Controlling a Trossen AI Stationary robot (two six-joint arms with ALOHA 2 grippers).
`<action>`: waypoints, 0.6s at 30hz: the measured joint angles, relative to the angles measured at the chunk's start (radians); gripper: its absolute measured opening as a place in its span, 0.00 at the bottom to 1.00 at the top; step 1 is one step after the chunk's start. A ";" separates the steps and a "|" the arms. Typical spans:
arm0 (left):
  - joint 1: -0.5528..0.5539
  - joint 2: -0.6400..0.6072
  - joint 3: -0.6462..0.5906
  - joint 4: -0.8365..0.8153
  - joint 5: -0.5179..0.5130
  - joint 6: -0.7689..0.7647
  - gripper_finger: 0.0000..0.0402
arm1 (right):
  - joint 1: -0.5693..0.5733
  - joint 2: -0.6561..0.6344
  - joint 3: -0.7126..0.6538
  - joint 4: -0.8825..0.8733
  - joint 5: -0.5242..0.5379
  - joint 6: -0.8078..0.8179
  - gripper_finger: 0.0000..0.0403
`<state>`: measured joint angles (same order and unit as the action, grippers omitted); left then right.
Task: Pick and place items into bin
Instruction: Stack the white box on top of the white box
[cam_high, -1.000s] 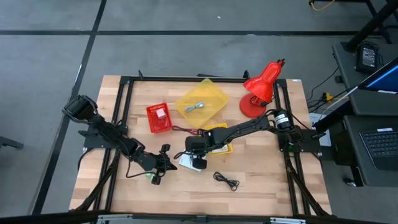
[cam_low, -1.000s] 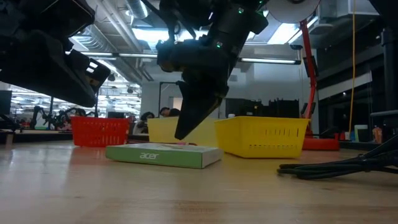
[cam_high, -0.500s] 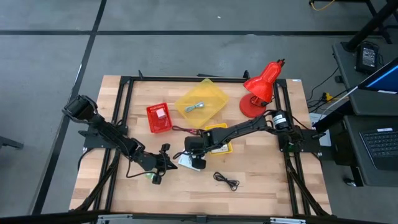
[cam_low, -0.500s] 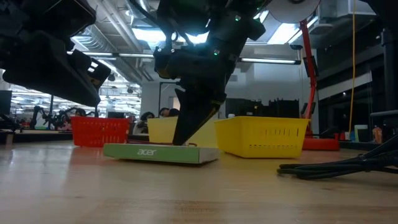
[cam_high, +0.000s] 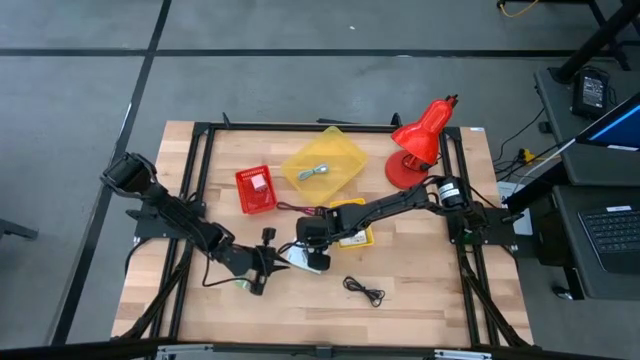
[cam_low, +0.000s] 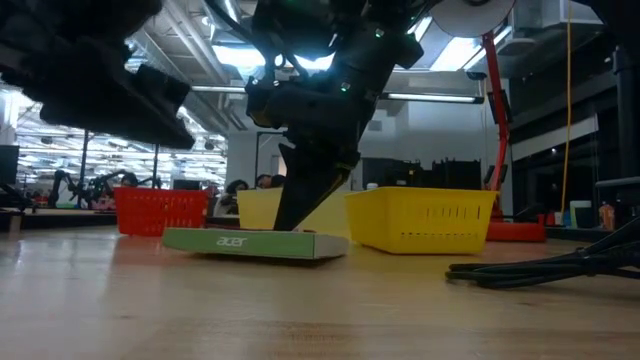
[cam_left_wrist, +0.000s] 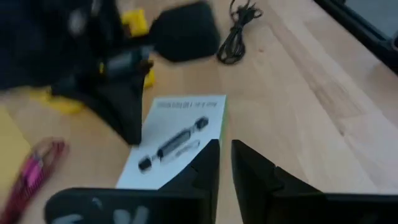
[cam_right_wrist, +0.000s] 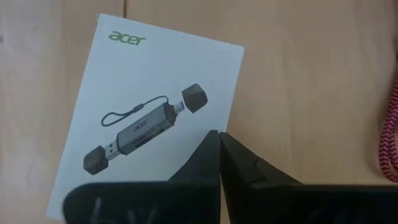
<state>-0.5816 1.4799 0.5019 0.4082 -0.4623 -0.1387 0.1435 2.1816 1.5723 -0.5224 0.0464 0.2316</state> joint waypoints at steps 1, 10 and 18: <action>0.000 0.000 0.009 -0.003 0.001 0.033 0.12 | -0.001 0.000 0.000 0.000 0.000 0.000 0.00; -0.009 0.014 0.067 -0.198 0.015 0.102 0.30 | -0.001 0.001 0.000 0.000 0.000 -0.001 0.00; -0.115 0.068 0.069 -0.200 -0.169 0.298 0.35 | -0.001 0.001 -0.001 0.000 0.000 -0.001 0.00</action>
<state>-0.6965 1.5482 0.5713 0.2084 -0.6316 0.1589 0.1421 2.1826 1.5715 -0.5220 0.0467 0.2307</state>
